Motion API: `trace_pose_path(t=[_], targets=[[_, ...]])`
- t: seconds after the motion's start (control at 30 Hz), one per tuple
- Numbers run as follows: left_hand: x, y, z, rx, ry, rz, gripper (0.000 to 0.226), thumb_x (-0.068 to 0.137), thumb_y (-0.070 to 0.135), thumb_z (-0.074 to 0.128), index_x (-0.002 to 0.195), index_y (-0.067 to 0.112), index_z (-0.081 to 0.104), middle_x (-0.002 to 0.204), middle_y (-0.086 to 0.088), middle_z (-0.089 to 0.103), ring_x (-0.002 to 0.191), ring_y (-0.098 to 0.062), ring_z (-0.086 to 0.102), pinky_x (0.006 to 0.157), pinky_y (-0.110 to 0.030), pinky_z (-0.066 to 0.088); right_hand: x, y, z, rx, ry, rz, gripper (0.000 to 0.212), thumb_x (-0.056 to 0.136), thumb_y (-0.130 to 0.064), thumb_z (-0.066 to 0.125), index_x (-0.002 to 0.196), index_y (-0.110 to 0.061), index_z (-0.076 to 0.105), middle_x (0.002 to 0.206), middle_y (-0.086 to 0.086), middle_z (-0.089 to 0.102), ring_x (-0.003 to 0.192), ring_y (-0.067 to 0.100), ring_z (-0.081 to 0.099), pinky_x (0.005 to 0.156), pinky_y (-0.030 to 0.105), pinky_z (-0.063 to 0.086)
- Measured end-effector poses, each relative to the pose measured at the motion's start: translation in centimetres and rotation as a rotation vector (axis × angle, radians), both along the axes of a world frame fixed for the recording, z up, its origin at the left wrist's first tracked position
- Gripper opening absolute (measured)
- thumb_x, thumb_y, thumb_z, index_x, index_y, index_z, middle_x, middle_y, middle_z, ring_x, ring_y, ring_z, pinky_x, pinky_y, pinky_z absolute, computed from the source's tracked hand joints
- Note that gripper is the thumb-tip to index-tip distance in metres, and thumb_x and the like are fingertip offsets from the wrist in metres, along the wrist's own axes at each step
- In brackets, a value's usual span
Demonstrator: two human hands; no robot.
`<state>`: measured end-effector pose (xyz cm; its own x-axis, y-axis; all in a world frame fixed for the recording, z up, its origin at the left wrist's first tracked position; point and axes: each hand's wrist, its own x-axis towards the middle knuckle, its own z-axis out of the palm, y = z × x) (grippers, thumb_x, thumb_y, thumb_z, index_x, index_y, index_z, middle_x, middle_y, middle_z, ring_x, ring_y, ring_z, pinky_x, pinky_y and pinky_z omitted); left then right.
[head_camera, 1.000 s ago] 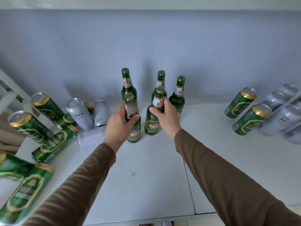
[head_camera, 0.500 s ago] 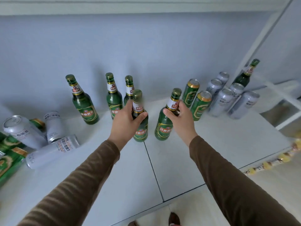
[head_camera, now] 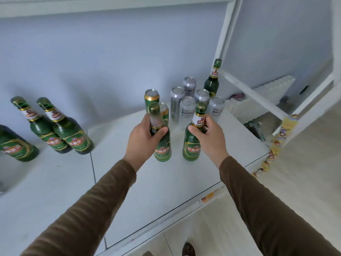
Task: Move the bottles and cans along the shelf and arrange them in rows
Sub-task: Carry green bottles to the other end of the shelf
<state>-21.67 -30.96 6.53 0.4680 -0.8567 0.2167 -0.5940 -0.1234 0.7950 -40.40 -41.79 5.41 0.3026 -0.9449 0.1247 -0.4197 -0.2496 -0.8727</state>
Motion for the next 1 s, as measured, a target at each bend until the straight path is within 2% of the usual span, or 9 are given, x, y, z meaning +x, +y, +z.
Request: trace_pose_path(t=[0.07, 0.17, 0.27, 0.37, 0.53, 0.63, 0.73, 0.87, 1.0], targets=[[-1.7, -1.6, 0.0, -0.003, -0.008, -0.006, 0.040, 0.088, 0.049, 0.063, 0.116, 0.022, 0.054, 0.103, 0.006, 0.071, 0.093, -0.020, 0.067, 0.081, -0.046, 0.056, -1.5, -1.6, 0.0, 0.003, 0.009, -0.007, 0.032, 0.084, -0.044, 0.073, 0.108, -0.028, 0.060, 0.103, -0.011, 0.070, 0.099, 0.016, 0.066, 0.093, 0.048, 0.054], [-3.3, -3.8, -0.1, 0.005, -0.022, -0.010, 0.036, 0.090, 0.045, 0.065, 0.115, 0.022, 0.052, 0.102, 0.004, 0.071, 0.091, -0.022, 0.066, 0.079, -0.045, 0.057, -3.0, -3.6, -0.1, 0.007, 0.000, -0.015, 0.031, 0.085, -0.041, 0.074, 0.108, -0.027, 0.060, 0.104, -0.011, 0.070, 0.100, 0.014, 0.065, 0.094, 0.047, 0.053], [-4.2, -6.0, -0.2, 0.012, -0.049, -0.018, 0.031, 0.091, 0.043, 0.067, 0.109, 0.023, 0.050, 0.098, 0.007, 0.070, 0.088, -0.019, 0.066, 0.077, -0.040, 0.057, -3.8, -5.1, -0.3, 0.014, -0.014, -0.021, 0.030, 0.087, -0.035, 0.074, 0.110, -0.025, 0.060, 0.104, -0.012, 0.068, 0.099, 0.009, 0.063, 0.093, 0.038, 0.052], [-4.6, -7.9, -0.4, -0.002, -0.047, -0.043, 0.027, 0.091, 0.040, 0.068, 0.105, 0.026, 0.050, 0.097, 0.012, 0.067, 0.088, -0.013, 0.064, 0.077, -0.035, 0.055, -4.3, -6.3, -0.5, 0.020, -0.026, -0.036, 0.027, 0.088, -0.031, 0.075, 0.109, -0.024, 0.060, 0.101, -0.015, 0.067, 0.095, -0.003, 0.060, 0.087, 0.030, 0.047], [-5.4, -10.5, -1.1, 0.000, -0.037, -0.067, 0.033, 0.091, 0.041, 0.069, 0.113, 0.022, 0.054, 0.103, 0.008, 0.071, 0.090, -0.013, 0.067, 0.078, -0.041, 0.058, -5.1, -8.7, -1.1, 0.021, -0.005, -0.038, 0.029, 0.087, -0.034, 0.075, 0.108, -0.022, 0.060, 0.102, -0.013, 0.069, 0.098, 0.000, 0.061, 0.088, 0.031, 0.049], [-5.8, -11.7, -1.2, 0.022, -0.039, -0.047, 0.034, 0.091, 0.041, 0.069, 0.113, 0.021, 0.054, 0.100, 0.009, 0.071, 0.087, -0.012, 0.066, 0.076, -0.040, 0.058, -5.6, -10.3, -1.0, 0.028, 0.007, -0.017, 0.030, 0.087, -0.034, 0.075, 0.110, -0.022, 0.060, 0.105, -0.011, 0.069, 0.099, -0.001, 0.060, 0.086, 0.029, 0.048], [-6.2, -12.8, -1.7, 0.045, -0.035, -0.014, 0.034, 0.090, 0.042, 0.069, 0.113, 0.022, 0.054, 0.098, 0.009, 0.071, 0.086, -0.012, 0.066, 0.075, -0.040, 0.058, -5.9, -11.8, -1.0, 0.033, 0.027, 0.028, 0.031, 0.087, -0.036, 0.075, 0.112, -0.023, 0.061, 0.108, -0.010, 0.069, 0.103, 0.006, 0.062, 0.090, 0.031, 0.050], [-6.9, -13.5, -2.0, 0.055, -0.044, 0.043, 0.034, 0.091, 0.041, 0.069, 0.113, 0.021, 0.053, 0.097, 0.007, 0.070, 0.084, -0.013, 0.066, 0.071, -0.033, 0.055, -6.5, -13.0, -0.9, 0.033, 0.058, 0.106, 0.032, 0.087, -0.037, 0.075, 0.112, -0.024, 0.059, 0.107, -0.011, 0.069, 0.101, 0.004, 0.062, 0.089, 0.031, 0.051], [-7.3, -13.9, -2.1, 0.068, -0.048, 0.072, 0.034, 0.090, 0.040, 0.070, 0.114, 0.022, 0.053, 0.098, 0.008, 0.069, 0.086, -0.012, 0.066, 0.074, -0.034, 0.057, -6.8, -13.2, -0.9, 0.037, 0.058, 0.170, 0.030, 0.086, -0.036, 0.075, 0.107, -0.024, 0.057, 0.102, -0.013, 0.068, 0.096, -0.001, 0.061, 0.083, 0.030, 0.050]])
